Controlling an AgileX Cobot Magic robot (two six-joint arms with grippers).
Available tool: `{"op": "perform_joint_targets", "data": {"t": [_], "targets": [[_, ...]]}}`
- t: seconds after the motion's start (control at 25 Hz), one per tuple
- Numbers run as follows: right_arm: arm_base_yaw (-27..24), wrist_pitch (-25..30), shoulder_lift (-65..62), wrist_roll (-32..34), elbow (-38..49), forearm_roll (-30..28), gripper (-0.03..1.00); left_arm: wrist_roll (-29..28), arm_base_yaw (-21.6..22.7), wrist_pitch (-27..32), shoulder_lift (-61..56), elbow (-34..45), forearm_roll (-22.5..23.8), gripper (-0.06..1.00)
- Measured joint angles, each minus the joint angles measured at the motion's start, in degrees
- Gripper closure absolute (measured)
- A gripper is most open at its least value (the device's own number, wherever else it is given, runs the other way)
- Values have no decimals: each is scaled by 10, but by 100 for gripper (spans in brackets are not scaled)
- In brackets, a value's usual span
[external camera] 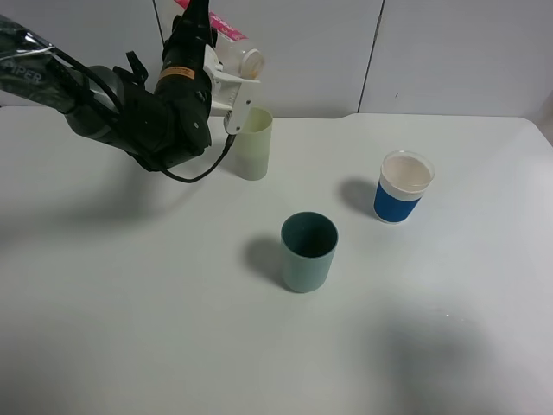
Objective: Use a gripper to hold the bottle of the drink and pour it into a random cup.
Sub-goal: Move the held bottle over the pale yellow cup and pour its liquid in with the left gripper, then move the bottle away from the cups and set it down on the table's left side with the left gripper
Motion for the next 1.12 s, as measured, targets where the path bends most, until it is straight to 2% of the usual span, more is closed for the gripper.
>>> {"op": "perform_joint_targets", "data": {"t": [0.28,0.56,0.8,0.96,1.12], "targets": [[0,0,0,0,0,0,33,-51,0,0,-1,0,-42,58],[0,0,0,0,0,0,33,-139,0,16,-36,0,-81,58],[0,0,0,0,0,0,33,-236,0,97,-82,0,-115,58],[0,0,0,0,0,0,33,-305,0,181,-112,0,-142,58],[0,0,0,0,0,0,33,-329,0,272,-138,0,-174,58]]}}
